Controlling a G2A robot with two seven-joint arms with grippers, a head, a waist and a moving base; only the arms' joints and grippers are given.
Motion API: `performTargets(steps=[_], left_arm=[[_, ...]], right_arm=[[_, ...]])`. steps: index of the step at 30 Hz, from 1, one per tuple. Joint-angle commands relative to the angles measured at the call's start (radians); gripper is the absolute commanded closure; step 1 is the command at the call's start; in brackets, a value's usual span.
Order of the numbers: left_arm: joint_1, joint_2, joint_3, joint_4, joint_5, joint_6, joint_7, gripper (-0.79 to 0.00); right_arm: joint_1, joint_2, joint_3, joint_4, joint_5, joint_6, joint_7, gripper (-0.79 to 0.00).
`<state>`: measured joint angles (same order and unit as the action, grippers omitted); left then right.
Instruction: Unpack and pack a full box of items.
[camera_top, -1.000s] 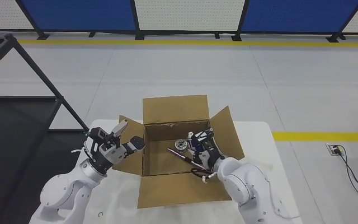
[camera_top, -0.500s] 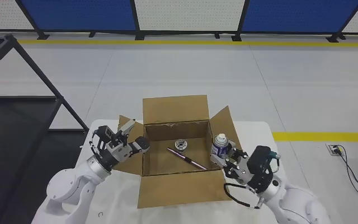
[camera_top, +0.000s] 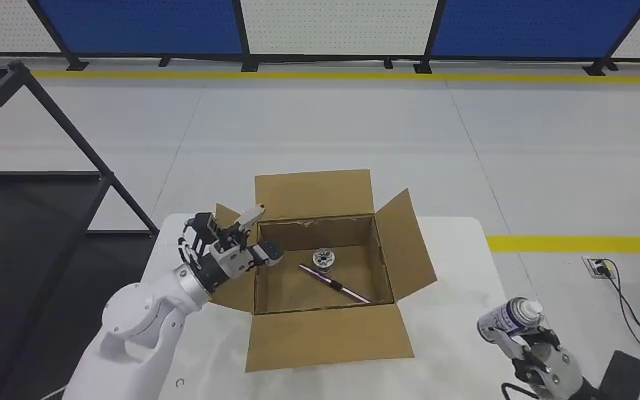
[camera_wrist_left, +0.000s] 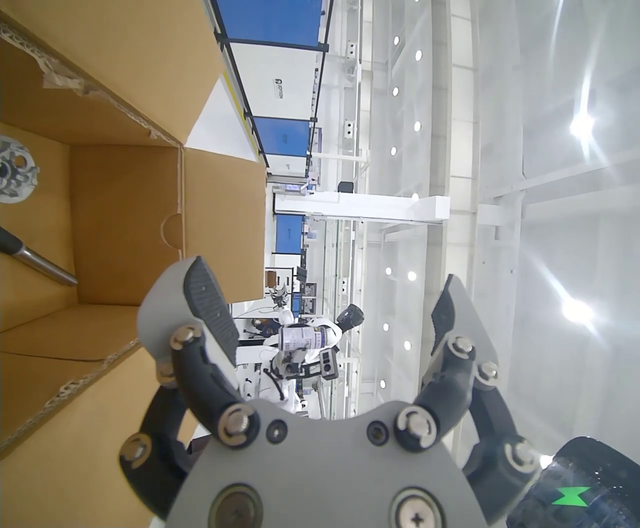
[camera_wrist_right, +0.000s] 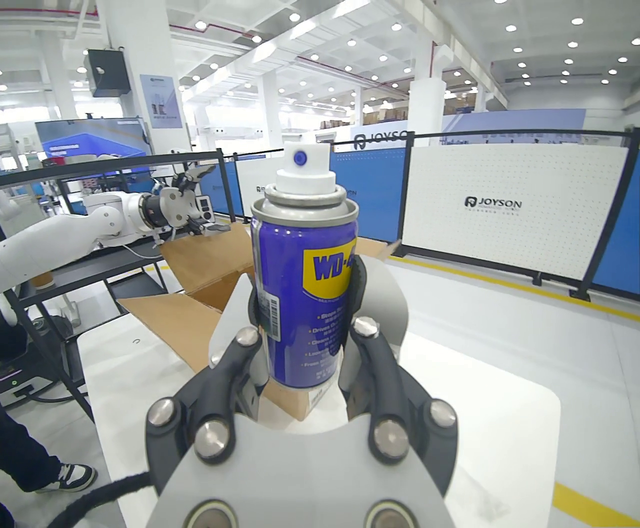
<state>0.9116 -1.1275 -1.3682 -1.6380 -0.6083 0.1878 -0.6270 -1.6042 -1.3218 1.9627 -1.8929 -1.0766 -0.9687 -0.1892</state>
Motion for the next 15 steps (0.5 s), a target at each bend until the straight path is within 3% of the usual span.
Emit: performTargets(steps=[1,15], left_arm=[[-0.001,0.0,-0.004,0.004,-0.007,-0.006,0.001,-0.785],[0.022,0.006,-0.051,-0.032,-0.029,-0.018,-0.008,-0.785]], right_arm=[[-0.004,0.0,0.001,0.023,-0.01,0.015,0.002,0.0],[-0.004,0.0,0.001,0.023,-0.01,0.015,0.002,0.0]])
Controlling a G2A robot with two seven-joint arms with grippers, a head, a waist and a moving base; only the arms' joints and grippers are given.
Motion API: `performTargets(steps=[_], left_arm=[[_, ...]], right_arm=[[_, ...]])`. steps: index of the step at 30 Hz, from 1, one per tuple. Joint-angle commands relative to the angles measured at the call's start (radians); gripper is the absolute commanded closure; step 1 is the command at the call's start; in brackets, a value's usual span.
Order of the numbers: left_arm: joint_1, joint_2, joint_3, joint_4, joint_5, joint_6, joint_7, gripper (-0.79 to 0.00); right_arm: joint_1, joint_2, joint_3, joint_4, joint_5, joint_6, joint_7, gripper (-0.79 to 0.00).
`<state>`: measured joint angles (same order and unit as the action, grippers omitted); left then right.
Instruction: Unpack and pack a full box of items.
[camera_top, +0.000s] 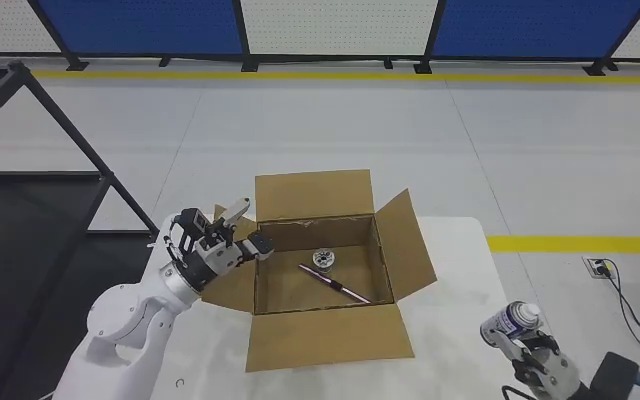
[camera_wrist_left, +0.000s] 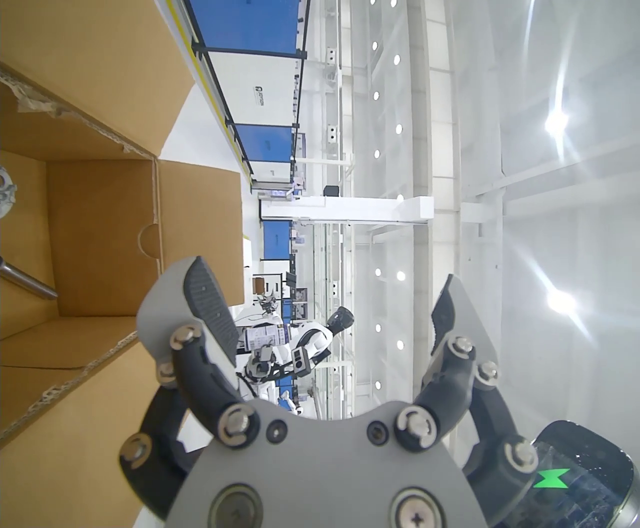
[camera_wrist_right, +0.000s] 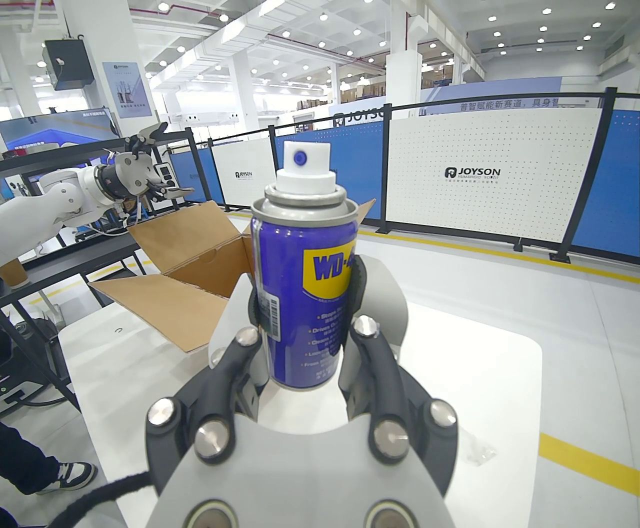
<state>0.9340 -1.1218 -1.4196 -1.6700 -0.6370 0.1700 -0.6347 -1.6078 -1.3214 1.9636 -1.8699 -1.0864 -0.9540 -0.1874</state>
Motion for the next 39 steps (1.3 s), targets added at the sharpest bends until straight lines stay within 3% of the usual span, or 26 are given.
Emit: performTargets(steps=[1,9,13,19,22,30,39], left_arm=[[0.0,0.0,0.0,0.0,0.0,0.0,0.0,-0.785],[0.029,0.003,-0.006,-0.022,0.009,-0.03,-0.029,-0.785],[0.043,0.0,-0.013,-0.022,-0.042,-0.075,-0.029,-0.785],[0.05,-0.006,-0.027,-0.016,-0.136,-0.139,-0.055,-0.785],[0.05,-0.006,-0.028,-0.015,-0.138,-0.14,-0.056,-0.785],[0.05,-0.006,-0.028,-0.015,-0.138,-0.14,-0.056,-0.785],[0.05,-0.006,-0.028,-0.015,-0.138,-0.14,-0.056,-0.785]], right_arm=[[0.0,0.0,0.0,0.0,0.0,0.0,0.0,0.0],[0.022,0.008,-0.029,0.073,-0.09,-0.044,-0.027,0.0],[0.039,0.023,-0.054,0.185,-0.207,-0.058,-0.21,0.0],[0.09,0.056,-0.131,0.414,-0.498,-0.055,-0.596,0.0],[0.152,0.066,-0.19,0.562,-0.58,0.009,-0.687,0.0],[0.315,0.091,-0.279,0.886,-0.68,0.113,-0.773,0.0],[0.33,0.095,-0.286,0.902,-0.699,0.111,-0.777,0.0]])
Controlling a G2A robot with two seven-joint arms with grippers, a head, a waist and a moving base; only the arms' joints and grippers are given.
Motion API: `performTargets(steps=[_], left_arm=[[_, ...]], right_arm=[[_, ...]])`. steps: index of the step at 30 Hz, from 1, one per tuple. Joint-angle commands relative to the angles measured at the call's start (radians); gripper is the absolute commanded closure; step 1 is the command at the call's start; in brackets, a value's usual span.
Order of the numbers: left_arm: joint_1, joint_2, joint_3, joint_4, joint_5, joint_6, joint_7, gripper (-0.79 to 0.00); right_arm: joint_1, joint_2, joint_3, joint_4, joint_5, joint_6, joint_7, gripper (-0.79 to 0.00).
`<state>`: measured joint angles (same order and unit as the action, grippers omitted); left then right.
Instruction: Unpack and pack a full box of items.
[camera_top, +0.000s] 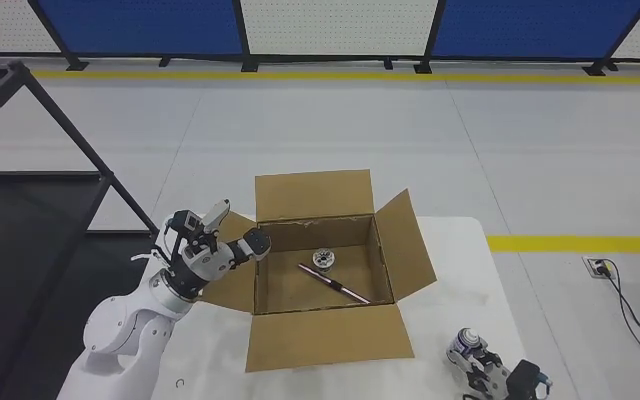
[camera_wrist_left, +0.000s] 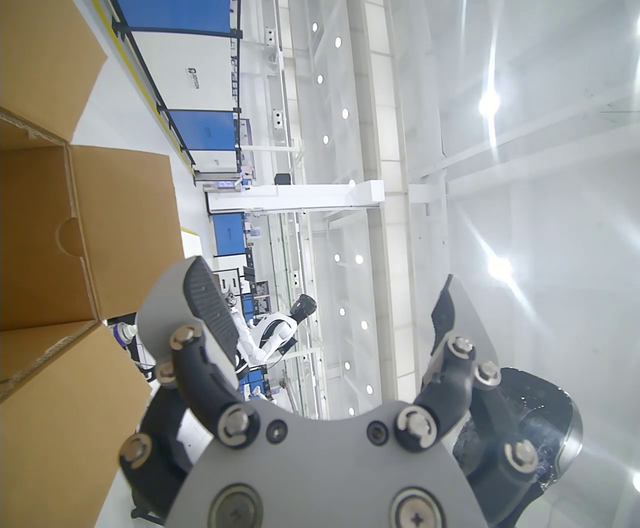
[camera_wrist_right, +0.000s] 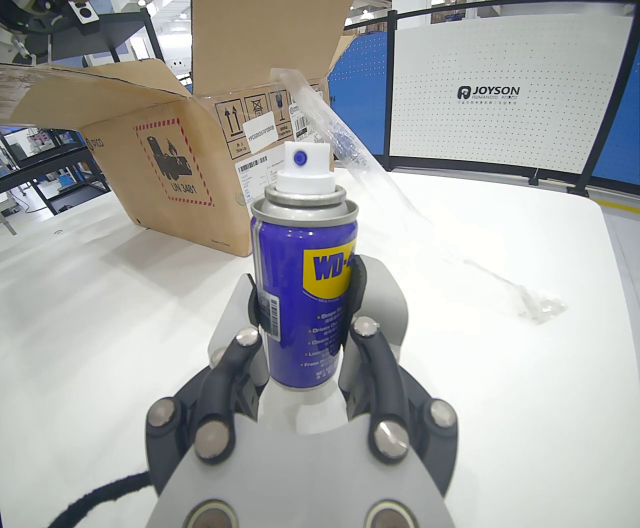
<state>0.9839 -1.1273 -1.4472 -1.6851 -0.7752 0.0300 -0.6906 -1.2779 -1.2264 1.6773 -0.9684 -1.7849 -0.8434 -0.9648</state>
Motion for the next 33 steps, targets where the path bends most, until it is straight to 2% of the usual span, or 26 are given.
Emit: performTargets(steps=[1,10,14,20,29,30,33], left_arm=[[0.0,0.0,0.0,0.0,0.0,0.0,0.0,-0.785],[0.0,0.0,0.0,0.0,0.0,0.0,0.0,-0.785],[0.0,0.0,0.0,0.0,0.0,0.0,0.0,-0.785],[0.0,0.0,0.0,0.0,0.0,0.0,0.0,-0.785],[0.0,0.0,0.0,0.0,0.0,0.0,0.0,-0.785],[0.0,0.0,0.0,0.0,0.0,0.0,0.0,-0.785],[0.0,0.0,0.0,0.0,0.0,0.0,0.0,-0.785]], right_arm=[[0.0,0.0,0.0,0.0,0.0,0.0,0.0,0.0],[-0.028,0.006,-0.017,-0.046,0.056,0.054,0.003,0.0],[-0.01,0.009,-0.026,-0.01,0.06,0.116,0.026,0.0],[0.046,0.01,-0.04,0.072,0.125,0.118,0.075,0.0],[0.081,0.017,-0.072,0.135,0.123,0.163,0.073,0.0],[0.082,0.018,-0.075,0.14,0.123,0.162,0.069,-0.114],[0.084,0.023,-0.083,0.151,0.118,0.158,0.05,-0.785]])
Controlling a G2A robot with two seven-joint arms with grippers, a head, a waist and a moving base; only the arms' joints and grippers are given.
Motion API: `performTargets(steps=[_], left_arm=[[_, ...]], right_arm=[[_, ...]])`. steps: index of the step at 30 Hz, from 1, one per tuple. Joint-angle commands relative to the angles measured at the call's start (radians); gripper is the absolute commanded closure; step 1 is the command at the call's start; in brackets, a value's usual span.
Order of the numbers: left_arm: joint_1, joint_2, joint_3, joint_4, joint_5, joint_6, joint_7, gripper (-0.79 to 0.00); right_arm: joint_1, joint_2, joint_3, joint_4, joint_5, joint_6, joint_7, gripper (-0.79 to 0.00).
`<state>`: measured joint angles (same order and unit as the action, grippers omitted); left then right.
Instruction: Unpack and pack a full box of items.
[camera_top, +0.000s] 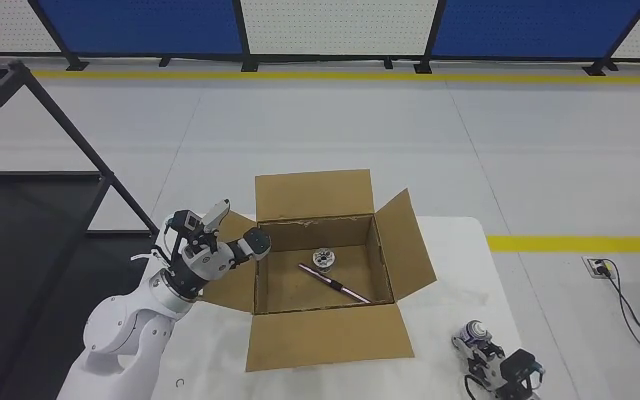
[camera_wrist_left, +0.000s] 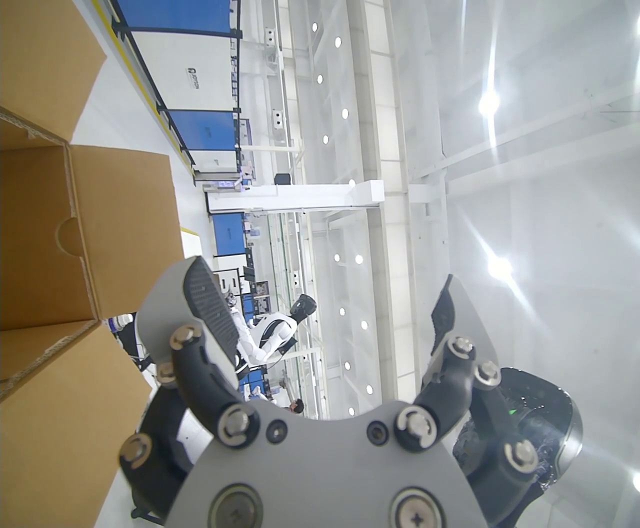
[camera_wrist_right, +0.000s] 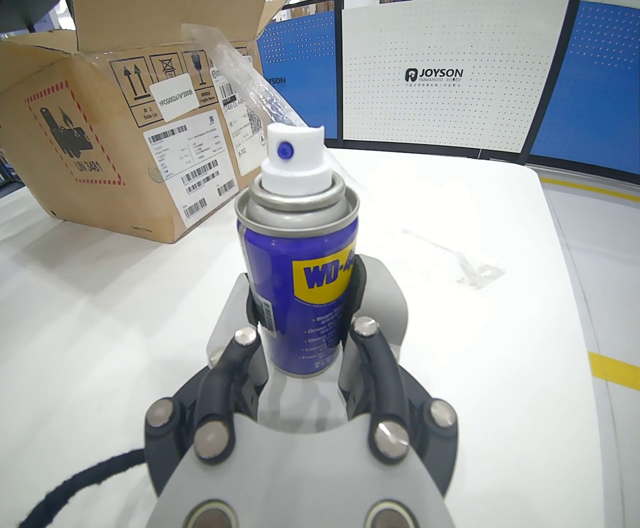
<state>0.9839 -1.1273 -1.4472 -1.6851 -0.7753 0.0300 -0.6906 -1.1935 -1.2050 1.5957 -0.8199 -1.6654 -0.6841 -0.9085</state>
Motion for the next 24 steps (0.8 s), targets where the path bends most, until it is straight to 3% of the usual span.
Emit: performTargets(steps=[1,14,19,24], left_arm=[[0.0,0.0,0.0,0.0,0.0,0.0,0.0,-0.785],[0.0,0.0,0.0,0.0,0.0,0.0,0.0,-0.785],[0.0,0.0,0.0,0.0,0.0,0.0,0.0,-0.785],[0.0,0.0,0.0,0.0,0.0,0.0,0.0,-0.785]], right_arm=[[0.0,0.003,-0.004,0.005,-0.003,-0.004,-0.013,-0.785],[-0.053,0.036,0.023,-0.052,0.014,-0.036,-0.144,-0.785],[-0.15,0.061,0.089,-0.211,0.042,-0.059,-0.169,-0.785],[-0.294,0.076,0.17,-0.46,0.195,-0.154,-0.073,-0.785]])
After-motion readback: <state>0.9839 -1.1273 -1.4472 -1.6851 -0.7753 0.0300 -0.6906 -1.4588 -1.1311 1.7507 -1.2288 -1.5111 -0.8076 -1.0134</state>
